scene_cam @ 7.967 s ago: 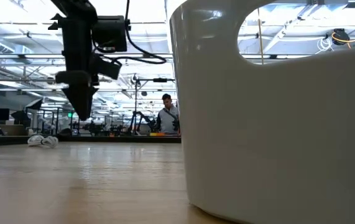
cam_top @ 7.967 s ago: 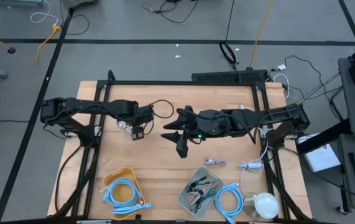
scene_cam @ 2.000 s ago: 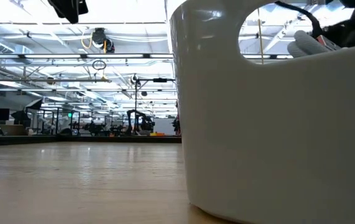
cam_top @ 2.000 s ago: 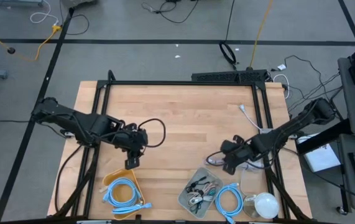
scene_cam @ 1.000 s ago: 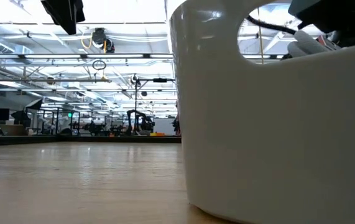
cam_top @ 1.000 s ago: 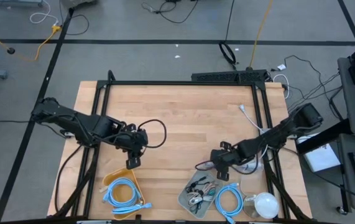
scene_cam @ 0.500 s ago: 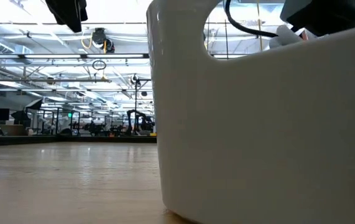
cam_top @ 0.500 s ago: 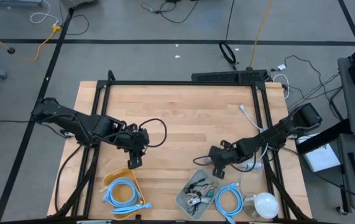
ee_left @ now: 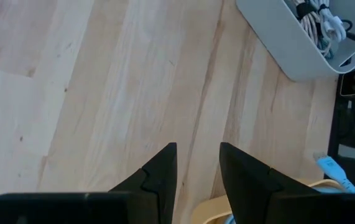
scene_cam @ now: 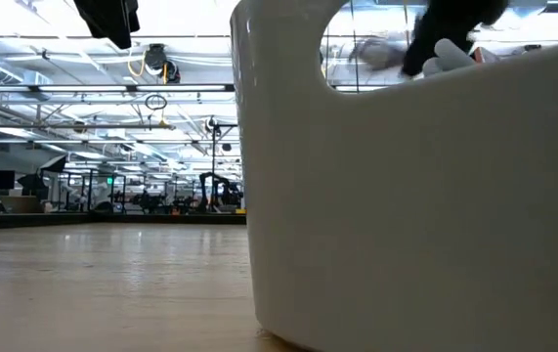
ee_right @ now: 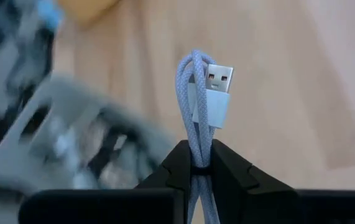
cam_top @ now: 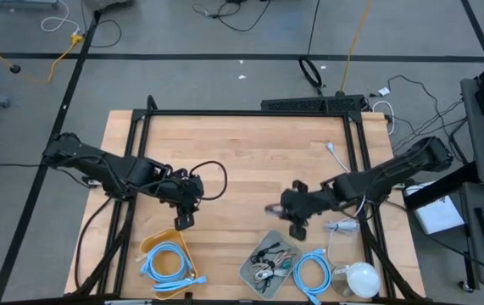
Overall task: Sort cables
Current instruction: Put the purple charger cable into the gray bin, then put the blue HDMI cable into the yellow bin
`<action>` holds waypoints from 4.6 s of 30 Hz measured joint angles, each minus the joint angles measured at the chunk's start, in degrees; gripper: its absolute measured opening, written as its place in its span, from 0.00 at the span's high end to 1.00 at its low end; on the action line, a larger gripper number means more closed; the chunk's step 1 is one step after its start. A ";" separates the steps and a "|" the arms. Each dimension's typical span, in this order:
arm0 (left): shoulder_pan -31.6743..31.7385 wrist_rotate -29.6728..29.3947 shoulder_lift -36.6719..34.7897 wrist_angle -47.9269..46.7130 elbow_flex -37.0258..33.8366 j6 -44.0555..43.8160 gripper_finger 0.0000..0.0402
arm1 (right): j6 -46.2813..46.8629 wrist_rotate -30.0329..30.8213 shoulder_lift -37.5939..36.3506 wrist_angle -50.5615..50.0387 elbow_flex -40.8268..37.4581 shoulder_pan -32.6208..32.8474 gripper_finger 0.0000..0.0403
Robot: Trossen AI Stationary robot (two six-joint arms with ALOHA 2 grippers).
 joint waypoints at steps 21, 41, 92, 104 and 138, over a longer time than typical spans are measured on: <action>1.02 -8.09 1.37 4.52 0.02 -13.63 0.70 | -17.65 -5.76 10.55 -16.39 13.96 11.83 0.93; 2.29 -9.11 7.29 13.46 0.02 -19.53 0.70 | -24.12 -8.76 26.25 -12.24 21.97 11.52 0.93; -0.75 -7.35 7.29 13.18 0.02 -20.37 0.70 | 0.50 -10.32 17.80 -26.65 27.70 20.52 0.68; -1.34 -4.35 7.29 13.25 0.02 -14.21 0.70 | 22.81 -4.34 28.25 -17.62 27.67 28.60 0.70; -8.81 -6.04 7.26 13.40 0.02 -13.69 0.70 | 46.55 -4.88 35.01 -3.28 16.05 28.54 0.93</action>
